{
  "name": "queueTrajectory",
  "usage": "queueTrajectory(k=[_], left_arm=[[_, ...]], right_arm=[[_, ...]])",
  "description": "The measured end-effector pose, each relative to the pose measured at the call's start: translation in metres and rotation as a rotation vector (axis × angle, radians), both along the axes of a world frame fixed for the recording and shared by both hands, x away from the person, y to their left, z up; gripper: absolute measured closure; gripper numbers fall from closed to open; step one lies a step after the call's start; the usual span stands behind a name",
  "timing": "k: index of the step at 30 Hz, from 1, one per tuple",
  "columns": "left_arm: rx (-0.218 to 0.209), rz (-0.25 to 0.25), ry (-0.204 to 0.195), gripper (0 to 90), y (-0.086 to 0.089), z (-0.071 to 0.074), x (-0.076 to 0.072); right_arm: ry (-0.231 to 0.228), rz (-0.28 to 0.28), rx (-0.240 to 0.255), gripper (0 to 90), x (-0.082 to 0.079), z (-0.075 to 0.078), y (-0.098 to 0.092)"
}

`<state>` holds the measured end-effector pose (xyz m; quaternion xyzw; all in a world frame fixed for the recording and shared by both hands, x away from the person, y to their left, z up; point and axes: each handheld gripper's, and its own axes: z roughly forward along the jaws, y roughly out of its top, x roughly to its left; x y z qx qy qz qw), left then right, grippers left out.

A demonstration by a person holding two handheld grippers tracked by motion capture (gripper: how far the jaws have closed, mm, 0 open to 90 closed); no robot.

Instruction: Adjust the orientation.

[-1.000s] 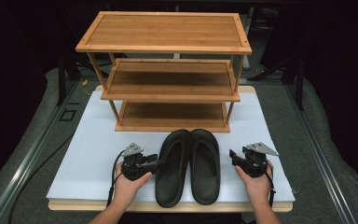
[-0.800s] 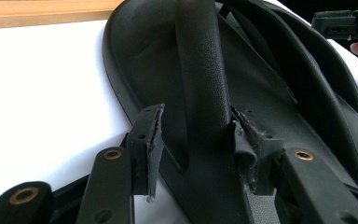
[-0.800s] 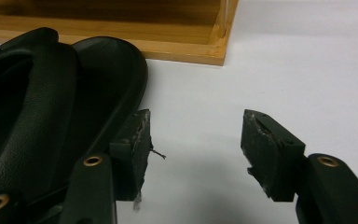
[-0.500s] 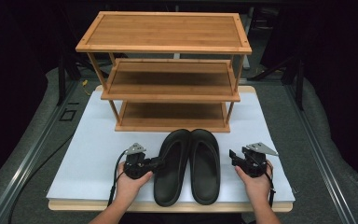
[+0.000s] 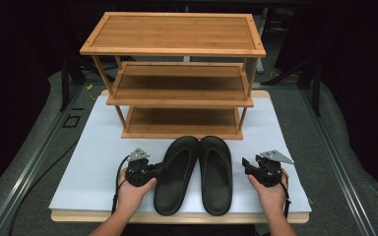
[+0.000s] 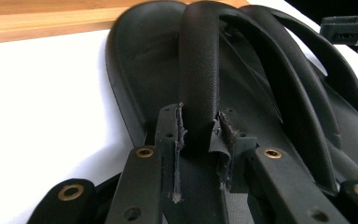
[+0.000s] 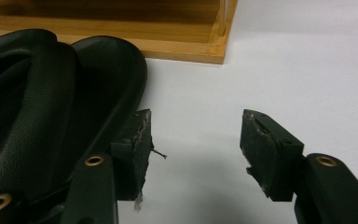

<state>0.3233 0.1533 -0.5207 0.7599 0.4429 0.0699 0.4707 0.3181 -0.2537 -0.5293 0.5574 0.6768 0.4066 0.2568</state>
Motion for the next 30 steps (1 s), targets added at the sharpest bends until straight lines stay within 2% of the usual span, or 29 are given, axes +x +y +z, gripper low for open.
queueTrajectory(k=[6, 23, 30], left_arm=[[0.009, 0.016, -0.005, 73.4, 0.009, 0.002, -0.001], [0.013, 0.128, -0.035, 73.7, 0.044, 0.011, -0.002], [0.006, 0.161, -0.034, 73.8, 0.058, 0.015, -0.002]], right_arm=[[-0.002, -0.001, -0.003, 43.3, 0.000, 0.000, 0.001], [-0.002, 0.001, -0.006, 43.4, 0.000, -0.001, 0.001], [-0.002, -0.001, 0.001, 43.4, 0.000, 0.000, 0.000]])
